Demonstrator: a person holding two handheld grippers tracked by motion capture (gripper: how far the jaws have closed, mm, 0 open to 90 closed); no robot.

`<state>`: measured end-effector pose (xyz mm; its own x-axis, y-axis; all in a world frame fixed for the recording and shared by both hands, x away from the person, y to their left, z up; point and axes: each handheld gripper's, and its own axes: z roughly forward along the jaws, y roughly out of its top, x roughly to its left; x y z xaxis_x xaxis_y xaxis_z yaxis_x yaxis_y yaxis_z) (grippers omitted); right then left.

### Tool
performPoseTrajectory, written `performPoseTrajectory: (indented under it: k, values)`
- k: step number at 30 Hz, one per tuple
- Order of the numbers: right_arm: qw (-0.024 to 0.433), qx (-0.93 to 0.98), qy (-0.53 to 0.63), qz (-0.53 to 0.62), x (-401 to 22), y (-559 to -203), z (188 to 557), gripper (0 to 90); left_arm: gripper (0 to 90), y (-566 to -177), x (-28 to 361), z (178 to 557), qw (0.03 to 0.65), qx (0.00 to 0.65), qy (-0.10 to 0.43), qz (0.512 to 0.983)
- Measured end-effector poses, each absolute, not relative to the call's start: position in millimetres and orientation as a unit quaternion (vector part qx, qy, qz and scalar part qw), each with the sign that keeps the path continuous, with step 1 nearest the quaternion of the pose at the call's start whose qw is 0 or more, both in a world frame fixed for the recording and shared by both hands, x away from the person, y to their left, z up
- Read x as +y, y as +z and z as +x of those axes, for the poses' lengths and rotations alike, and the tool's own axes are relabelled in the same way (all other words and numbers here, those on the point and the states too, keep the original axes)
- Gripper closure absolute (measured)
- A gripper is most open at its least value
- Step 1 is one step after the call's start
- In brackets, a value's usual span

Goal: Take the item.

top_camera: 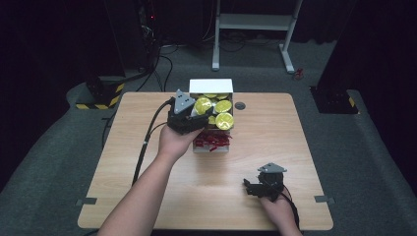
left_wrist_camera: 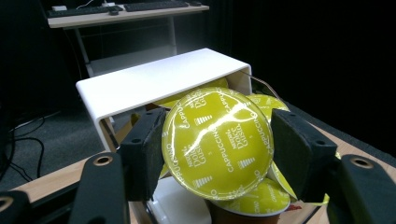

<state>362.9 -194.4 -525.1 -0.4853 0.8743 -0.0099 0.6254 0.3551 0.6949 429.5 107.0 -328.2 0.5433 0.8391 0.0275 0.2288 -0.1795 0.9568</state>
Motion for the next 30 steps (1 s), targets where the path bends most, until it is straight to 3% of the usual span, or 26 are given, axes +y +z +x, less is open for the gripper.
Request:
performPoseTrajectory:
  k: [30]
  values:
    - [0.194,0.801,0.32,0.468,-194.6,-525.1,362.9,8.1,38.3,-319.4,138.6,417.7,0.536,0.394,0.296,0.685]
